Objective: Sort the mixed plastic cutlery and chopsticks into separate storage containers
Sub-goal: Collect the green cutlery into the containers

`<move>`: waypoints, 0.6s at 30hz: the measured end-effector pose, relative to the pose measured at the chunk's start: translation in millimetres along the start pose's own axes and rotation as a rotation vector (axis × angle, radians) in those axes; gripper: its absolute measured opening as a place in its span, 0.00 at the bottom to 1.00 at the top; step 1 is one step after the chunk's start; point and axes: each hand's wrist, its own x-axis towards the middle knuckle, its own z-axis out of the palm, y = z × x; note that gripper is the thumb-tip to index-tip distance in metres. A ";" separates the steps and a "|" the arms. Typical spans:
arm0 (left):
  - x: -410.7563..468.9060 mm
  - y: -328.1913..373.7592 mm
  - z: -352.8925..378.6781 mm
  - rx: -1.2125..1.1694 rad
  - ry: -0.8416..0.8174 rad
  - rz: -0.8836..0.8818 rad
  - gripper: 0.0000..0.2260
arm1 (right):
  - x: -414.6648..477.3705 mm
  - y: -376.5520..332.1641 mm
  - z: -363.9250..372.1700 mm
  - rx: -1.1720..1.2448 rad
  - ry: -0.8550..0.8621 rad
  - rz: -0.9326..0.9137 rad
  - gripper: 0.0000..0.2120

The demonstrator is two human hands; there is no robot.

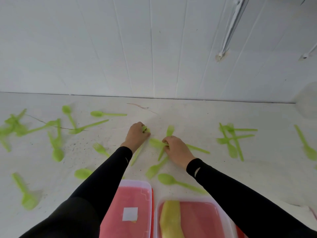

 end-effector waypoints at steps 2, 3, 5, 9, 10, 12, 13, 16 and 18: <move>-1.3 -0.3 -5.4 -0.044 0.066 0.050 0.11 | 2.9 -1.5 -2.3 0.084 0.048 -0.014 0.16; -2.8 -0.6 -10.2 -0.072 0.104 0.068 0.11 | 3.8 -2.9 -5.6 0.136 0.103 -0.027 0.16; -7.3 2.2 -22.3 -0.142 0.165 0.120 0.10 | 5.6 -4.7 -16.9 0.241 0.252 -0.057 0.13; -22.3 11.4 -47.9 -0.401 0.189 0.189 0.07 | -0.9 -4.3 -46.0 0.350 0.374 -0.103 0.09; -27.8 15.3 -53.8 -0.430 0.199 0.200 0.08 | -5.9 -3.6 -51.7 0.336 0.344 -0.132 0.09; -37.3 22.9 -62.6 -0.467 0.228 0.207 0.10 | -19.1 -2.3 -58.4 0.253 0.259 -0.203 0.10; -41.2 25.5 -65.1 -0.472 0.252 0.208 0.09 | -26.1 -1.3 -59.7 0.184 0.209 -0.229 0.11; -57.2 32.8 -73.2 -0.486 0.373 0.192 0.04 | -44.7 5.4 -53.8 -0.051 -0.071 -0.222 0.17; -68.0 35.2 -79.6 -0.567 0.449 0.129 0.05 | -54.9 9.4 -46.7 -0.204 -0.310 -0.164 0.24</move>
